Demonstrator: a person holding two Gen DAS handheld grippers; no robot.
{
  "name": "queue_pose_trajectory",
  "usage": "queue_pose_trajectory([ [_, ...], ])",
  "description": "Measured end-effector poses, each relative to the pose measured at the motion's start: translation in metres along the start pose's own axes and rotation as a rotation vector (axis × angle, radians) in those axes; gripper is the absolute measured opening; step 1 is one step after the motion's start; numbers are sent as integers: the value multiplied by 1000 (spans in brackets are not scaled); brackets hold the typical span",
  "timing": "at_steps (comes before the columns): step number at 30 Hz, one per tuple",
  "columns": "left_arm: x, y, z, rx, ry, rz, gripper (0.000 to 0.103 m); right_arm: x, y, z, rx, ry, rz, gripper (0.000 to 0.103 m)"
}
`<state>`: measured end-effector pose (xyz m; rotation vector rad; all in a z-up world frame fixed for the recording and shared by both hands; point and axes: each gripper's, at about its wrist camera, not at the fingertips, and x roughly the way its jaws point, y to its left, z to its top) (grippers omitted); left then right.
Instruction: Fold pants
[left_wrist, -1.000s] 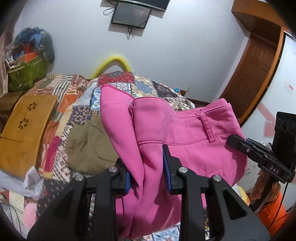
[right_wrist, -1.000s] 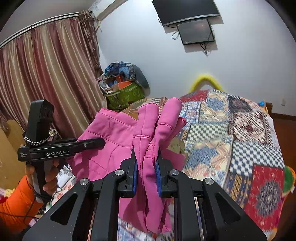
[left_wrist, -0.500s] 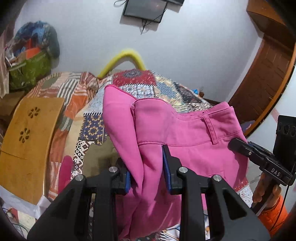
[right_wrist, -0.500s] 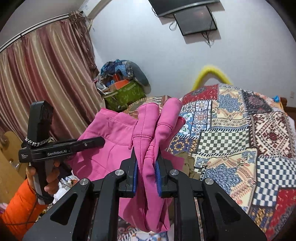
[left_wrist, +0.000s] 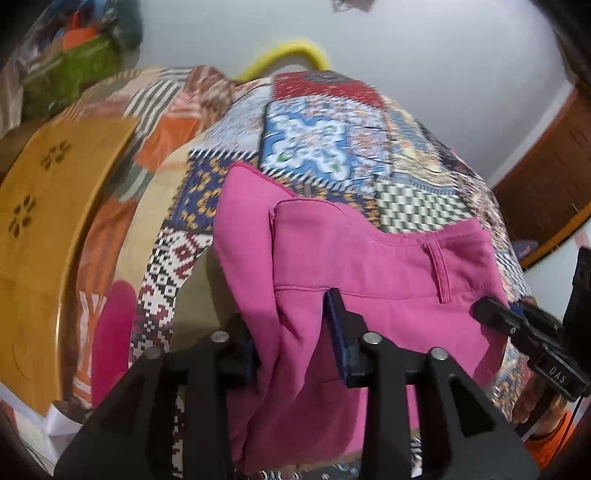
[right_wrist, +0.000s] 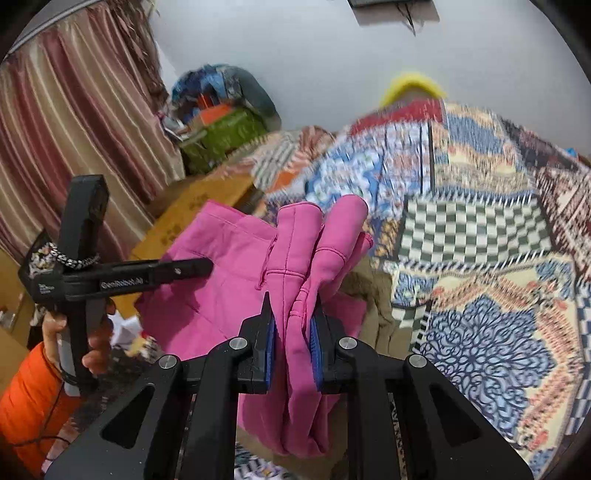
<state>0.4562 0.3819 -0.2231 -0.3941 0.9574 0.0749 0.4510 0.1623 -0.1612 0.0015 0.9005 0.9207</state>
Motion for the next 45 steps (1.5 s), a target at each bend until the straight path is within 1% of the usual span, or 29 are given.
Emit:
queue_pose_trajectory([
  [1,2,4,-1,-15,-5,0,45,4,-3,-1,5,6,-7,14],
  [3,3,14,-4,-45,-29,-1,61,10,-10,-6,14,18,-26,15],
  [5,3,20,-4,-55,-37,7,67,16,-14,-11,9,44,-53,18],
  [7,4,23,-3,-52,-36,26,67,22,-17,-14,5,74,-74,21],
  [10,5,23,-2,-42,-45,62,78,29,-20,-16,-13,101,-103,22],
  [11,8,21,-2,-25,-42,100,83,29,-19,-17,-18,110,-109,23],
  [14,8,15,-3,6,-35,151,83,25,-15,-14,-43,117,-128,26],
  [16,-2,9,-2,32,-53,190,83,15,-8,-10,-67,119,-151,27],
  [17,-9,5,-2,41,-67,211,83,11,-6,-8,-76,116,-162,29],
  [18,-17,4,-2,42,-77,216,83,4,-2,-6,-84,109,-173,31],
  [19,-24,3,-1,37,-80,208,83,-5,2,-3,-89,94,-182,36],
  [22,-61,3,1,-11,-106,159,83,-46,16,5,-87,1,-165,45],
  [23,-71,1,1,-19,-119,152,83,-60,22,8,-86,-25,-154,45],
  [28,-161,-29,-8,-17,-260,104,83,-137,56,15,-126,-158,-146,45],
  [29,-173,-34,-10,-15,-278,94,83,-153,63,14,-132,-186,-142,45],
  [30,-192,-42,-14,-10,-302,72,83,-175,70,13,-137,-222,-137,45],
  [31,-212,-52,-19,-6,-327,57,83,-188,75,12,-141,-243,-135,45],
  [34,-255,-76,-34,23,-385,39,83,-237,96,4,-156,-318,-118,46],
  [38,-315,-114,-67,72,-479,20,83,-282,122,-12,-191,-401,-122,46],
  [40,-339,-132,-88,106,-523,35,83,-305,137,-26,-208,-436,-109,46],
  [45,-389,-172,-147,189,-621,61,83,-342,160,-55,-219,-498,-67,46],
])
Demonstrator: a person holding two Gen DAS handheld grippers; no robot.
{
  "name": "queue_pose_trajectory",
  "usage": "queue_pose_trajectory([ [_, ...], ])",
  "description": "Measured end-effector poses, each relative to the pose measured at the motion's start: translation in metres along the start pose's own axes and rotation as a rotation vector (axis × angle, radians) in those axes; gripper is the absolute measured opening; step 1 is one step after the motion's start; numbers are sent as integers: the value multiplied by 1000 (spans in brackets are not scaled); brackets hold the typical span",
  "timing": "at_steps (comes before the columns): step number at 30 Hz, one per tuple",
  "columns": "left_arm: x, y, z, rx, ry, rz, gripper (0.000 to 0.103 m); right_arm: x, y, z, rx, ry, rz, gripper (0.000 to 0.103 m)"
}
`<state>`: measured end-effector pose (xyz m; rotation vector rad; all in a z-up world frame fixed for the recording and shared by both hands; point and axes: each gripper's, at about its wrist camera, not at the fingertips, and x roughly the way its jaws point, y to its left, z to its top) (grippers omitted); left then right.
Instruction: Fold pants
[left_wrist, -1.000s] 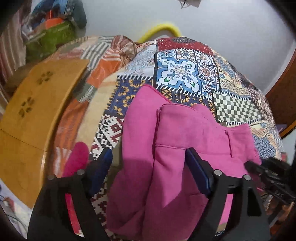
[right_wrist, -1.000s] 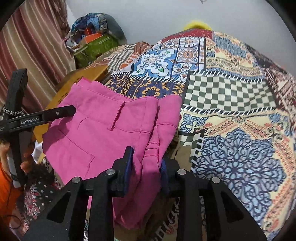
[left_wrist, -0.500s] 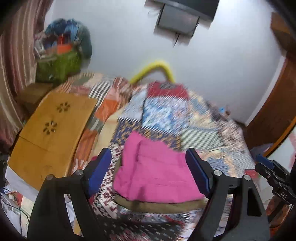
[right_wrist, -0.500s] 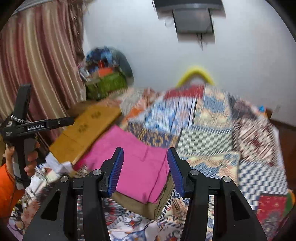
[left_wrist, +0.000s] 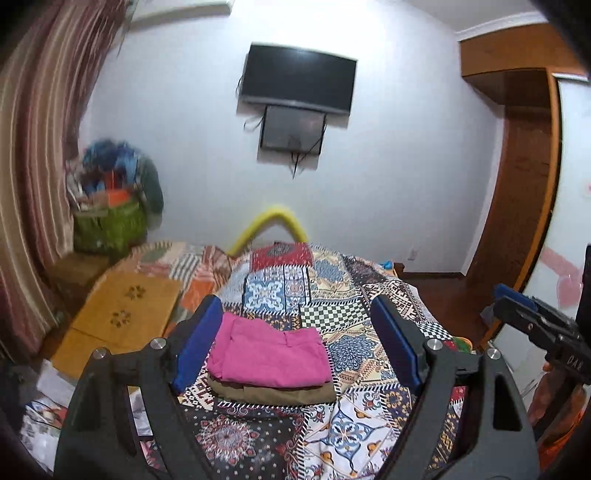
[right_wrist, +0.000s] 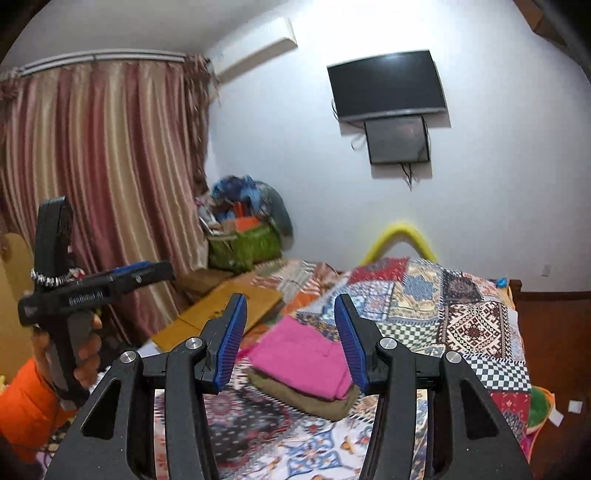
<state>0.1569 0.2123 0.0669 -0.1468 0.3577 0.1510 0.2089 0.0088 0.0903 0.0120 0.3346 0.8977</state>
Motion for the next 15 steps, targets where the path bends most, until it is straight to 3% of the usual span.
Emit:
queue_pose_trajectory([
  [3,-37,-18,-11,25,-47,18,83,-24,12,-7,-9,-33,6,47],
  [6,-65,-31,-24,52,-93,50,83,-43,19,-15,-6,-68,5,59],
  [12,-100,-40,-49,39,-137,79,90,-63,27,-30,-12,-103,-13,64],
  [15,-109,-42,-61,31,-154,90,96,-66,28,-34,-16,-125,-24,80],
])
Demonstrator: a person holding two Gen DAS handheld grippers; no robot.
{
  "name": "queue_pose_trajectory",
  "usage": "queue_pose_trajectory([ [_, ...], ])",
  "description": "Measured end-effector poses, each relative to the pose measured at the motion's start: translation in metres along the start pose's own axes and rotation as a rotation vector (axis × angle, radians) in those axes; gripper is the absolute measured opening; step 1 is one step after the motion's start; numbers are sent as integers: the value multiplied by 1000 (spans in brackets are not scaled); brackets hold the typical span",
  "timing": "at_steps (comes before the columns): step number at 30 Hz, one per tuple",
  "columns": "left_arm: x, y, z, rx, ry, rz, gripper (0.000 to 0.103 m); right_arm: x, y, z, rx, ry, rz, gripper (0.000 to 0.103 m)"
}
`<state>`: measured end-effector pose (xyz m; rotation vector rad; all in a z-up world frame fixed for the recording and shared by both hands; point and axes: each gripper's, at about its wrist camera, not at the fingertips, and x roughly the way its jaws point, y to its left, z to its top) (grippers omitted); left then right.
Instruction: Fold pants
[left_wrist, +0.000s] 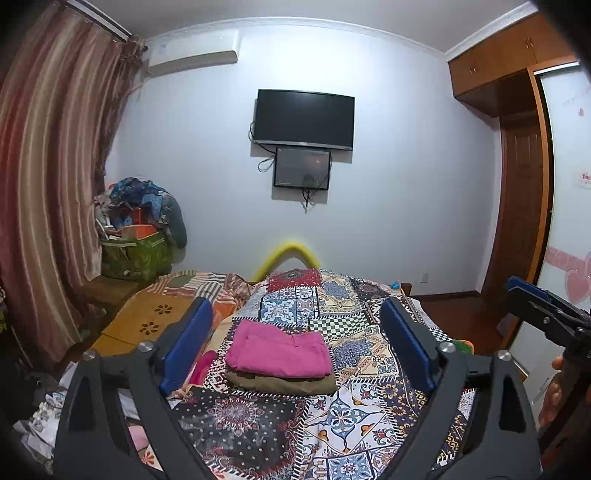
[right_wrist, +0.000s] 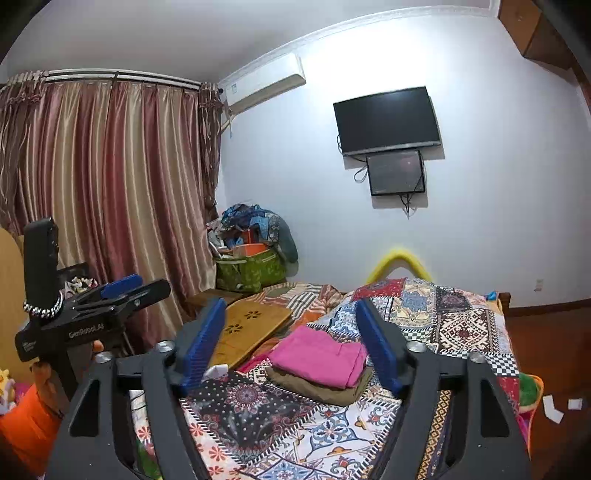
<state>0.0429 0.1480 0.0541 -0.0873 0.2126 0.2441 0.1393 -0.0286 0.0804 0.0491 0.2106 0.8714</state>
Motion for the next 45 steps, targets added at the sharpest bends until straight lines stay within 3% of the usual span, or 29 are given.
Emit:
queue_pose_trajectory([
  [9,-20,-7,-21,4,-19,14,103,-14,4,-13,-1,-18,-57,101],
  [18,-17,-9,-30,-13,-9,6,103,-25,3,-21,3,-27,-97,103],
  [45,-16,-20,-33,12,-20,-18,103,-31,-1,-22,7,-15,-108,103],
])
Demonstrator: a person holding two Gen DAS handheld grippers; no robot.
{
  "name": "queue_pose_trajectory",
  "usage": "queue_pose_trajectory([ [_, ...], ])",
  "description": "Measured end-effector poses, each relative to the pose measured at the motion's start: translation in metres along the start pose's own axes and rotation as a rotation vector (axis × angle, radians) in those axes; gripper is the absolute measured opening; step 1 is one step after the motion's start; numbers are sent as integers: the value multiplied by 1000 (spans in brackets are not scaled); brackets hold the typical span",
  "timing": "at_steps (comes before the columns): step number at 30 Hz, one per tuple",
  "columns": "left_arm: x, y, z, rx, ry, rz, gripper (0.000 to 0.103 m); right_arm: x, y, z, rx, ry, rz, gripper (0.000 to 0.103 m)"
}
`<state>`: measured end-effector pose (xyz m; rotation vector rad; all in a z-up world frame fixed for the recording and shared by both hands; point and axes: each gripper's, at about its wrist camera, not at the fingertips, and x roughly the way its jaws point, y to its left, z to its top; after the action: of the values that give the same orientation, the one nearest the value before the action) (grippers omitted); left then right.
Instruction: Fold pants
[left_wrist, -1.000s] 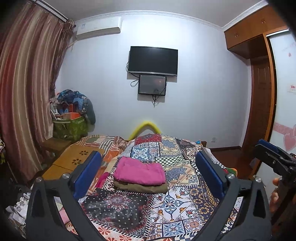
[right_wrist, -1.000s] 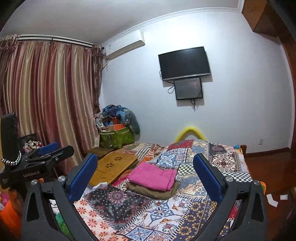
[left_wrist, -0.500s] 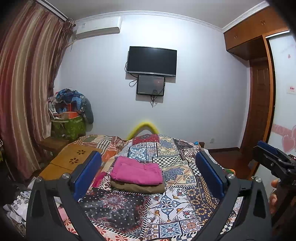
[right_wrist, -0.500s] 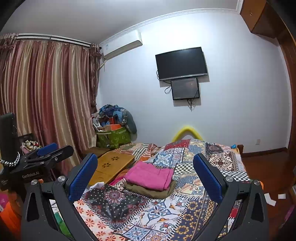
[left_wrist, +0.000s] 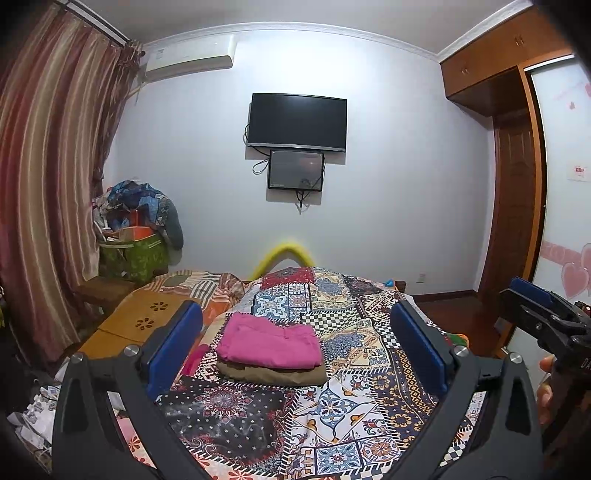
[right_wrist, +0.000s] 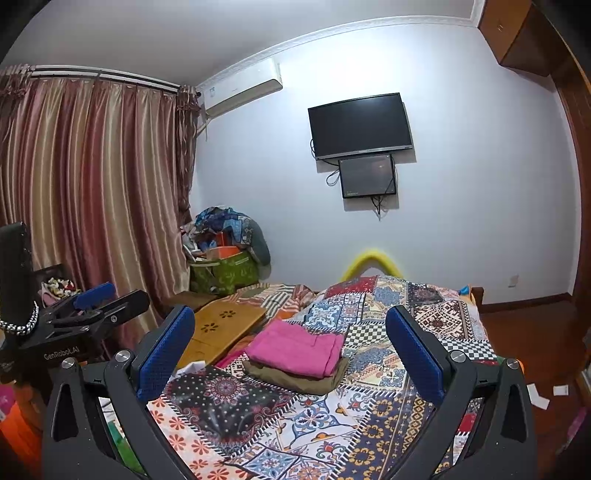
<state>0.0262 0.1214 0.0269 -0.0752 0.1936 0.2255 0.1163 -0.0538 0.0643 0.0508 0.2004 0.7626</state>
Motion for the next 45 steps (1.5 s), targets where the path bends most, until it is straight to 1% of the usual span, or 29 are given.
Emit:
queue_pose_trajectory([
  [20,-3,-6,3,5,-16,-13,103,-4,-2,1,8,-11,-15,103],
  [45,-6,-17,1,31,-3,-76,103,-9,-5,1,20,-24,-31,103],
])
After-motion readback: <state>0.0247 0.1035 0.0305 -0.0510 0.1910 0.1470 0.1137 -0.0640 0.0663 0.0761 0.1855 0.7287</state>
